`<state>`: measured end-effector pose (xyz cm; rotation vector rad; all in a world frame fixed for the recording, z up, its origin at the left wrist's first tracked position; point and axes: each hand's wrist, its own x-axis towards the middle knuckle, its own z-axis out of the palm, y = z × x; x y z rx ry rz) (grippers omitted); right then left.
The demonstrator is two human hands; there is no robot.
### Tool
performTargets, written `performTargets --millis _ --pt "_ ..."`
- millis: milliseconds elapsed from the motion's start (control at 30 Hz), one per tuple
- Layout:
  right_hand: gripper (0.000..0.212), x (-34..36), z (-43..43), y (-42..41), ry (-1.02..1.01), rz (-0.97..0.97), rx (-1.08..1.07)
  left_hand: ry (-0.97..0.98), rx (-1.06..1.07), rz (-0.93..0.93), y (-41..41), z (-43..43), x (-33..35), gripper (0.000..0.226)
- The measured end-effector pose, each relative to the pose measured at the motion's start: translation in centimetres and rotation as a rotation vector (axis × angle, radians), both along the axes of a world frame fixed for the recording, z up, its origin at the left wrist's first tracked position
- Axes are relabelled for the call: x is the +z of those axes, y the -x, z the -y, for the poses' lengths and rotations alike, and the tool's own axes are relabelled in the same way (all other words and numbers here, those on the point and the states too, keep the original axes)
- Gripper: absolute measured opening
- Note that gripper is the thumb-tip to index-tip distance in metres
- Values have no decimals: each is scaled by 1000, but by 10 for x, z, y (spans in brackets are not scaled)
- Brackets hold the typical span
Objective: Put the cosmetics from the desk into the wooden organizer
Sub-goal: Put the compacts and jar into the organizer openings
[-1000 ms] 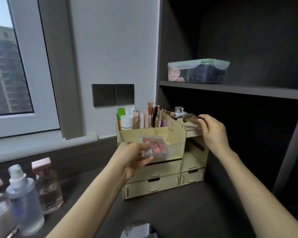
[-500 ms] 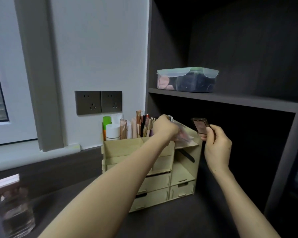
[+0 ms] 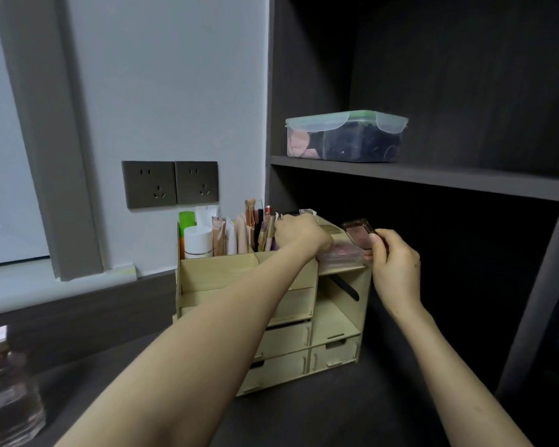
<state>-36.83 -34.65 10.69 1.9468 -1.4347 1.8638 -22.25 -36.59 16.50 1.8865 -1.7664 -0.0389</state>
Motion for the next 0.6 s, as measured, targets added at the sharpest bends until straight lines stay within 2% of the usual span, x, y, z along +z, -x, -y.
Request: performTargets --millis 167,300,467,600 --pt "24 4 -3 -1 -14 -73 15 154 -138 63 -5 -10 2 42" --pt "23 6 -2 0 -27 -115 23 24 -294 205 -11 -24 -3 50" --pt "24 8 1 1 -13 -114 64 78 -217 262 -16 -18 -9 48" --pt "24 12 0 -4 -7 -219 90 48 -187 224 -14 -17 -7 49"
